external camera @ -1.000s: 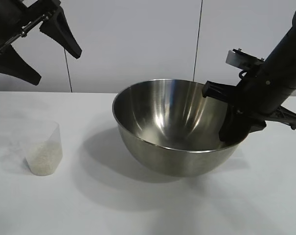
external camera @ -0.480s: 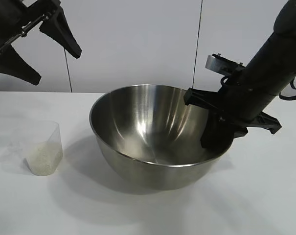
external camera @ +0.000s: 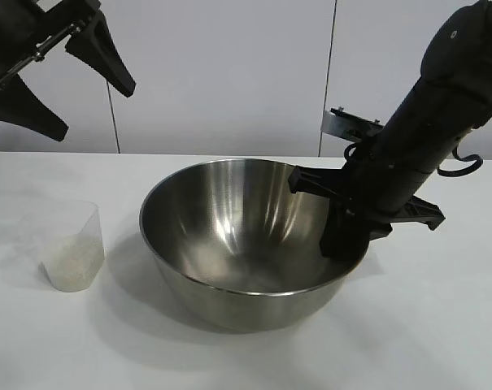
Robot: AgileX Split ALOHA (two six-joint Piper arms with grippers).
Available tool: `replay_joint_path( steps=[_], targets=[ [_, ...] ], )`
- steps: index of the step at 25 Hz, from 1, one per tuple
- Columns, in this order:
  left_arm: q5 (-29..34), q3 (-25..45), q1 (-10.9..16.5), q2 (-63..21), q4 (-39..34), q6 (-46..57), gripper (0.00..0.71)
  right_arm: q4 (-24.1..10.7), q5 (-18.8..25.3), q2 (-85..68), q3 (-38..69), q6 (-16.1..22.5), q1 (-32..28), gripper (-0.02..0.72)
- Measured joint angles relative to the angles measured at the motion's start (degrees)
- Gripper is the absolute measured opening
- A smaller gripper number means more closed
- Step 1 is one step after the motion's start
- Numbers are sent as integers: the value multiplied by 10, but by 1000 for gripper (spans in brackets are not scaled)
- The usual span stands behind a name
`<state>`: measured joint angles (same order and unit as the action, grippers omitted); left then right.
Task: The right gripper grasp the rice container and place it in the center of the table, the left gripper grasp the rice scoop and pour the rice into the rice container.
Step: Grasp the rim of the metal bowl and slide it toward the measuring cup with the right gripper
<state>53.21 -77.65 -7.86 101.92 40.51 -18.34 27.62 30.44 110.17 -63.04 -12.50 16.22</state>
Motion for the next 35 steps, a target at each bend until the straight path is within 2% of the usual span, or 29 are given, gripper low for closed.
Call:
replay_joint_path(
  steps=[7, 23, 25, 26, 31, 35],
  targets=[
    [0, 0, 0, 0, 0, 0, 690, -57, 0, 0, 0, 41, 0, 11],
    [-1, 0, 0, 0, 0, 0, 690, -54, -1, 20, -4, 52, 0, 23],
    [-1, 0, 0, 0, 0, 0, 690, -54, -1, 21, -4, 52, 0, 62],
    [-1, 0, 0, 0, 0, 0, 690, -54, -1, 21, -4, 52, 0, 104],
    [-1, 0, 0, 0, 0, 0, 690, -52, 0, 15, -4, 54, 0, 403],
    [-1, 0, 0, 0, 0, 0, 690, -53, 0, -3, -4, 54, 0, 497]
  ],
)
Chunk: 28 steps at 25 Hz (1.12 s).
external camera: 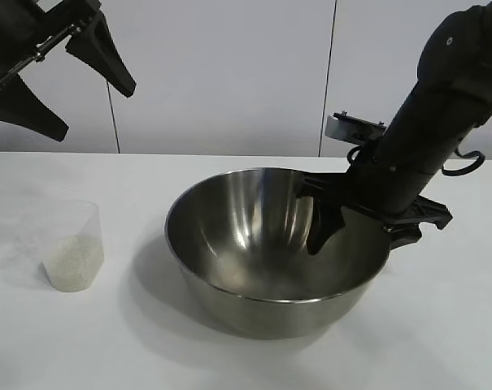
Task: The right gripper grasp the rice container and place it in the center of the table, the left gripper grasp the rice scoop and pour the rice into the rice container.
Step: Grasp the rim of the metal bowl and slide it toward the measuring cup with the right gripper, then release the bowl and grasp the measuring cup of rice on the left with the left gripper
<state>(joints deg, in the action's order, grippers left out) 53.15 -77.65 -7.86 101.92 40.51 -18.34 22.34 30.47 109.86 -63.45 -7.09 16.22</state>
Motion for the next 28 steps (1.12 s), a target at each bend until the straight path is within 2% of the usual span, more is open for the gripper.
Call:
replay_joint_path(
  steps=[4, 8, 10, 14, 17, 19, 24, 28],
  targets=[
    [0, 0, 0, 0, 0, 0, 690, -2, 7, -29, -1, 0, 0, 585],
    [0, 0, 0, 0, 0, 0, 690, -18, 47, -57, -35, 1, 0, 611],
    [0, 0, 0, 0, 0, 0, 690, -42, 77, -69, -67, 14, -1, 623],
    [0, 0, 0, 0, 0, 0, 690, -124, 156, -78, -148, 56, -6, 676],
    [0, 0, 0, 0, 0, 0, 690, -195, 202, -78, -186, 82, -15, 683],
    [0, 0, 0, 0, 0, 0, 690, -230, 226, -78, -202, 93, -27, 683],
    [0, 0, 0, 0, 0, 0, 690, -249, 279, -78, -211, 82, -109, 678],
    [0, 0, 0, 0, 0, 0, 690, -246, 293, -78, -211, 57, -195, 667]
  ],
)
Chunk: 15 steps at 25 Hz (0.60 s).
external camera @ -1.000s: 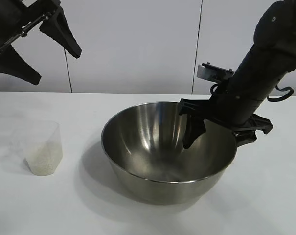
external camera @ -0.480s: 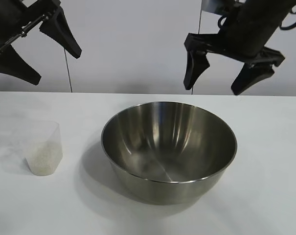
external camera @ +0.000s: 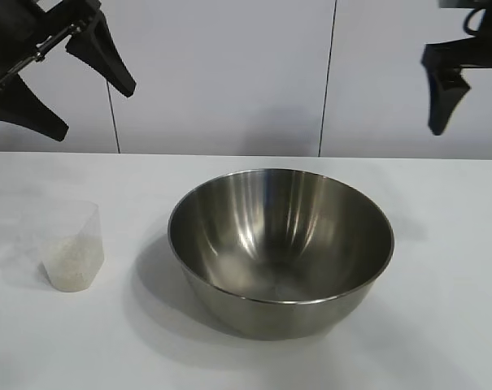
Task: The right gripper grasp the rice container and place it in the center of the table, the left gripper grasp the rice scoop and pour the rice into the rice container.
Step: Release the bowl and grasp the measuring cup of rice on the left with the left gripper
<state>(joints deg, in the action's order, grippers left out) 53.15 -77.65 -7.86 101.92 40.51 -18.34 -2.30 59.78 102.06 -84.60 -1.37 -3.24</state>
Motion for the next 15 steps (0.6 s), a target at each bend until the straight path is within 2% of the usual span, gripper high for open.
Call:
replay_joint_path(
  steps=[2, 4, 6, 9, 15],
  targets=[
    [0, 0, 0, 0, 0, 0, 690, 20, 20, 0, 0, -20, -36, 664],
    [0, 0, 0, 0, 0, 0, 690, 61, 33, -3, 0, -50, -69, 662],
    [0, 0, 0, 0, 0, 0, 690, 125, 36, -16, 0, -85, -97, 663],
    [0, 0, 0, 0, 0, 0, 690, 191, 44, -55, 0, -117, -125, 663],
    [0, 0, 0, 0, 0, 0, 690, 236, 94, -153, 0, -133, -130, 661]
  ],
)
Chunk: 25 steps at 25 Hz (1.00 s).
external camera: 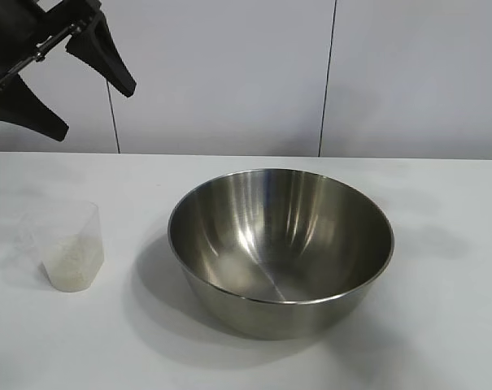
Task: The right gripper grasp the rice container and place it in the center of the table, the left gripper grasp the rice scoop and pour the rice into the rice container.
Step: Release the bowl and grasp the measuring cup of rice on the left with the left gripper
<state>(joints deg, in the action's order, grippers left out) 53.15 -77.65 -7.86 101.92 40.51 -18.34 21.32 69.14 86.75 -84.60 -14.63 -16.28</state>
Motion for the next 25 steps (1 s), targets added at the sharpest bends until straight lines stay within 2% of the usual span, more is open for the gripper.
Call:
replay_joint_path(
  steps=[4, 9, 18, 22, 25],
  targets=[
    [0, 0, 0, 0, 0, 0, 690, 31, 8, -83, 0, -5, 0, 661],
    [0, 0, 0, 0, 0, 0, 690, 44, 12, -196, 13, -15, 0, 661],
    [0, 0, 0, 0, 0, 0, 690, 50, -81, -437, 192, -22, 0, 661],
    [0, 0, 0, 0, 0, 0, 690, 20, -146, -539, 264, -26, 1, 661],
    [0, 0, 0, 0, 0, 0, 690, -6, -177, -582, 302, -26, 17, 661]
  ],
)
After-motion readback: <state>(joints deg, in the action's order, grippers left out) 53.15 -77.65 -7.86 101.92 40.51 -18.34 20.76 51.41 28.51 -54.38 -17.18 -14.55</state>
